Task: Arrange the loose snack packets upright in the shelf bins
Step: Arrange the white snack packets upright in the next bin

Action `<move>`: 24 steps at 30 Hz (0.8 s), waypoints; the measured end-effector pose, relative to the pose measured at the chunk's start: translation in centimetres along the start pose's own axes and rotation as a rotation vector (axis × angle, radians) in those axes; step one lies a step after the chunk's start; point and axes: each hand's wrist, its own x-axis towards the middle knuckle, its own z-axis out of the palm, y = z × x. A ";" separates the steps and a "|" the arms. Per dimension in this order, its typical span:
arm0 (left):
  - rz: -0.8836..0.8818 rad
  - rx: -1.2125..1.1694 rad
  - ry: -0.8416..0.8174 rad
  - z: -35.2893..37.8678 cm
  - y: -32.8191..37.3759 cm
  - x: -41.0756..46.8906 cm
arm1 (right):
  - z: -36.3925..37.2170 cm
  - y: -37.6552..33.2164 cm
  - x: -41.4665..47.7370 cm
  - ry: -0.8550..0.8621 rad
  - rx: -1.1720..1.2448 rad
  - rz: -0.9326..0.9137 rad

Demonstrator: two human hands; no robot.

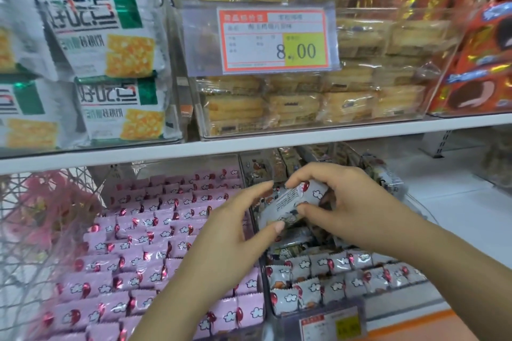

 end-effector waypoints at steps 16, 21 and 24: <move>-0.033 -0.155 0.307 -1.9 -0.1 -0.5 | 1.9 0.9 1.5 -0.731 0.057 0.198; -0.060 -0.066 0.283 -2.5 -1.3 -0.7 | 3.6 0.4 3.3 -0.985 -0.142 0.248; -0.068 -0.026 0.262 -2.7 -1.8 -0.8 | 4.0 0.8 4.0 -1.070 -0.191 0.289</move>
